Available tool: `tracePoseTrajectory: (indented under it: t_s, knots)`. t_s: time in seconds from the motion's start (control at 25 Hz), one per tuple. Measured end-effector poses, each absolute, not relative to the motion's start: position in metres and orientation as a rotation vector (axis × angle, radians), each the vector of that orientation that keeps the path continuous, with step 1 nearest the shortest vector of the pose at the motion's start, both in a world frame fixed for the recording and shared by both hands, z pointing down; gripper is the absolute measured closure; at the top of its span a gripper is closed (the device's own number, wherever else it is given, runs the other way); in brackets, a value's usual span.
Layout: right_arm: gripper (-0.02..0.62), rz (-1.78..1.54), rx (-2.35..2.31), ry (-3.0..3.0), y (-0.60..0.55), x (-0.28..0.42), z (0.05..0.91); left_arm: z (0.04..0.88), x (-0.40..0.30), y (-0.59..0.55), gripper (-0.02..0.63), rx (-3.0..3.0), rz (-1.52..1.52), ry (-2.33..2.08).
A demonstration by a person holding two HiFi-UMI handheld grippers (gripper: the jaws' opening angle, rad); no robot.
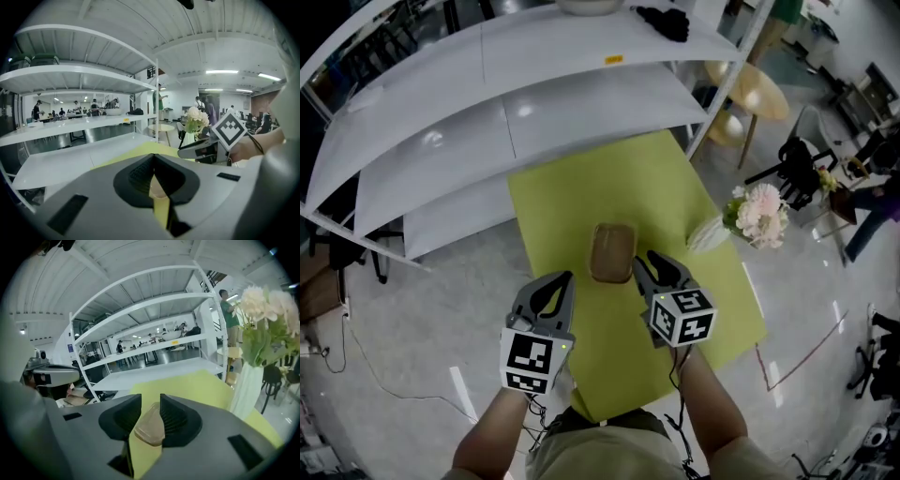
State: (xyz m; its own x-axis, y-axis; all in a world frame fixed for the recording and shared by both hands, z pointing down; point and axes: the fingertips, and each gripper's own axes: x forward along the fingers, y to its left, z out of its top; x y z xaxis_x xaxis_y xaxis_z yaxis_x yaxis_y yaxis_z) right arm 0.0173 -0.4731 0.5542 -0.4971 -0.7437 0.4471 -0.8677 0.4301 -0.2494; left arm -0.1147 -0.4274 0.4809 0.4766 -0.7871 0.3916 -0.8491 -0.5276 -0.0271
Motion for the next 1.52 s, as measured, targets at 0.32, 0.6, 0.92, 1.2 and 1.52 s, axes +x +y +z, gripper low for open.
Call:
tracePoseTrajectory:
  t_s: [0.32,0.6,0.92,1.2,1.52]
  knots:
    - [0.472,0.825,1.364,-2.283,-0.490,0.018,0.648,0.543,-0.118,-0.437,0.600,2.449,0.605,-1.378]
    - [0.477,0.934,1.350,-2.206,-0.496,0.016,0.701,0.582,-0.121,-0.429,0.600,2.378,0.659,-1.319]
    - [0.510,0.990,1.376,-2.181,-0.498,0.021,0.714,0.598,-0.126,-0.427,0.600,2.339,0.677,-1.308]
    - [0.574,0.988,1.402,-2.175,-0.501,0.030,0.708,0.600,-0.128,-0.424,0.600,2.260,0.580,-1.281]
    - [0.575,0.901,1.420,-2.295,-0.498,0.030,0.637,0.556,-0.141,-0.430,0.600,2.304,0.530,-1.382]
